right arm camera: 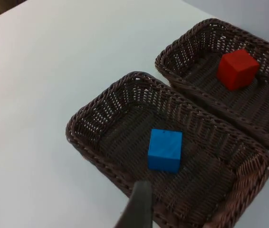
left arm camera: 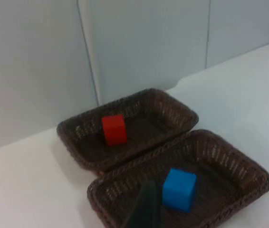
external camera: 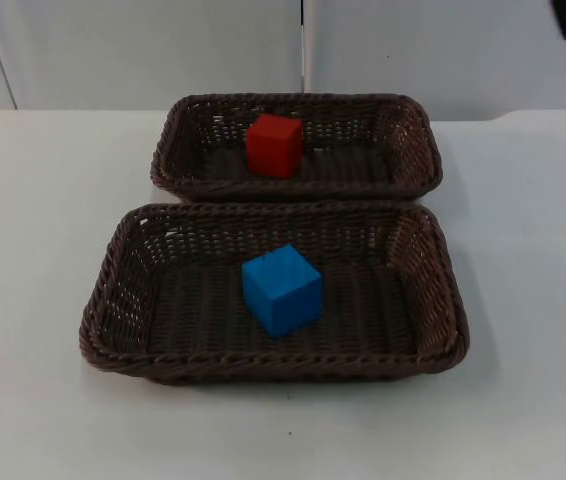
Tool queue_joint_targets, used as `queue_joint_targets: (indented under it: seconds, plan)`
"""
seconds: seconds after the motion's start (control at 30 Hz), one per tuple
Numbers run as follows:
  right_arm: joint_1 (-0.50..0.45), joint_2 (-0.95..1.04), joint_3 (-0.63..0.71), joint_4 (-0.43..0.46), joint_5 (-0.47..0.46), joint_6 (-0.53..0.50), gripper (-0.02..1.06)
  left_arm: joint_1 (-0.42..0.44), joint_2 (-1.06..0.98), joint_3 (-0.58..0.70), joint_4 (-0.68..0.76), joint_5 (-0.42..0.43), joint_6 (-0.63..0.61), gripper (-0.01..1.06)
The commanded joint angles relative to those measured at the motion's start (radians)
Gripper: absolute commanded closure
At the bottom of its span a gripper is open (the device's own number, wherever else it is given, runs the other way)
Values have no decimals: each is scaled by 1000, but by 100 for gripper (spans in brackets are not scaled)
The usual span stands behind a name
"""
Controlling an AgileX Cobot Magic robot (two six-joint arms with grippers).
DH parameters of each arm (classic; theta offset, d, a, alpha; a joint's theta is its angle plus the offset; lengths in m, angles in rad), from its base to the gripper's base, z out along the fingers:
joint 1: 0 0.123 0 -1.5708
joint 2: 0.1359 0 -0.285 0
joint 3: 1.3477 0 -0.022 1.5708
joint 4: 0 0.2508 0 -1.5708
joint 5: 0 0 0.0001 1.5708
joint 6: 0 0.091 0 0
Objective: Pick up one cube with the left hand and place it into the upper basket. Pick up one cube with the right hand and place it into the lower basket.
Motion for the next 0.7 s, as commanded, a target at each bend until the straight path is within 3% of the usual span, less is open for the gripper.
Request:
queue_joint_targets:
  seconds: [0.0,0.43,0.67]
  plan:
    - [3,-96,55,-5,-15,-11,29,0,-25,3,47,38,-59,29]
    - [3,-420,232,-5,-11,-21,29,0,-135,3,129,142,-141,29]
    - [3,-590,268,-5,85,-21,29,0,-205,13,143,195,-148,29]
